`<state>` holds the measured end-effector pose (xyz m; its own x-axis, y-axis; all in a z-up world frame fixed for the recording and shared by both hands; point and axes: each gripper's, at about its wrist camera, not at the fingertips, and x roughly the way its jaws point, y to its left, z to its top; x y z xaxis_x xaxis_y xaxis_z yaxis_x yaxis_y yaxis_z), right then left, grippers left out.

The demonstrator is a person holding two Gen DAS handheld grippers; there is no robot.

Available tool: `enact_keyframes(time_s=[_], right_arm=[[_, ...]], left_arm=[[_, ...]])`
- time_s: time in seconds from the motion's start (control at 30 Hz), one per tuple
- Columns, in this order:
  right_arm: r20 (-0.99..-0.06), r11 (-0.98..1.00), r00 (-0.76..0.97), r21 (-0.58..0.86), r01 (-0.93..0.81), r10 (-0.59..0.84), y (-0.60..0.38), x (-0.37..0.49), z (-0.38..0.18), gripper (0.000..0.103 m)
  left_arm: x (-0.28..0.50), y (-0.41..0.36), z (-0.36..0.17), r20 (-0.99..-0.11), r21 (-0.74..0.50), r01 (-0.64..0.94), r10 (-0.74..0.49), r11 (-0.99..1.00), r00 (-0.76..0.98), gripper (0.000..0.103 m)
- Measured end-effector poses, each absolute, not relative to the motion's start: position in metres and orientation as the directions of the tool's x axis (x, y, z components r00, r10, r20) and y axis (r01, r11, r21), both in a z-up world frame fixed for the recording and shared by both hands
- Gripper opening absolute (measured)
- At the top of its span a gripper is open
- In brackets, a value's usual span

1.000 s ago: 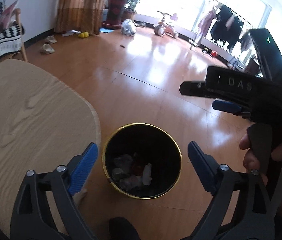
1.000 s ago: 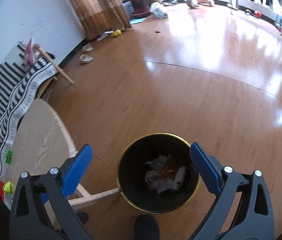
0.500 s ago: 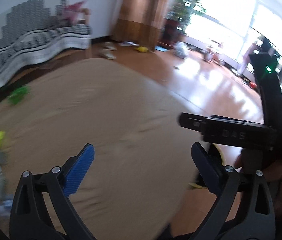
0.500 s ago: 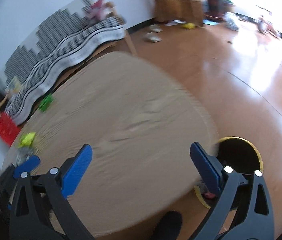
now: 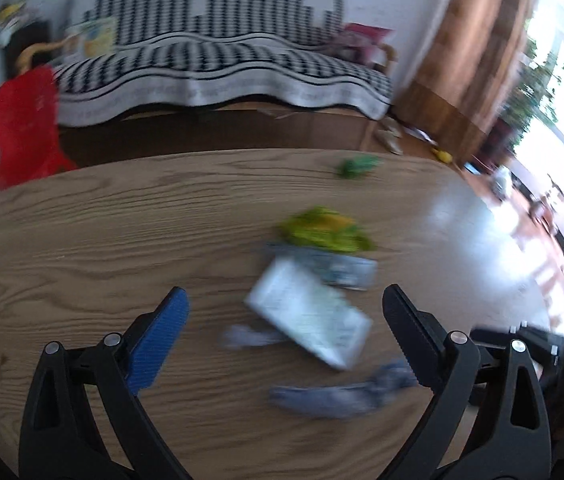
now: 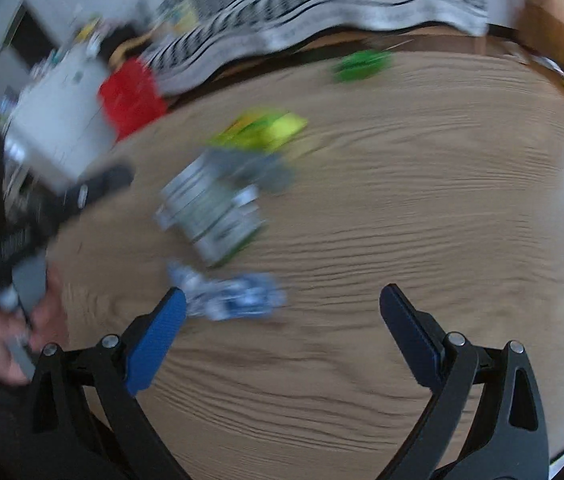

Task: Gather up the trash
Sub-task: 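Move both tools back over the table toward the remaining trash, then grasp the crumpled foil with the right tool while the left tool grasps a small green item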

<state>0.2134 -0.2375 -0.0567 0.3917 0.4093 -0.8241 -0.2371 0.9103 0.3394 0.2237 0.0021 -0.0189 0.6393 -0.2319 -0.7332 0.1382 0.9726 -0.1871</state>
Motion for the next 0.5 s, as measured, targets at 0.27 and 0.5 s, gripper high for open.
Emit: enact_keyframes(time_s=[0.27, 0.5], right_arm=[[-0.871, 0.913, 0.334, 0.256, -0.318, 0.360, -0.174, 0.214, -0.084, 0.081], [-0.851, 0.886, 0.309, 0.320, -0.335, 0.425, -0.180, 0.203, -0.078, 0.035]], left_arm=[[0.242, 0.034, -0.041, -0.759, -0.202, 0.135, -0.242, 0.970, 0.605, 0.094], [0.257, 0.000, -0.063, -0.790, -0.184, 0.187, -0.258, 0.965, 0.555, 0.094]])
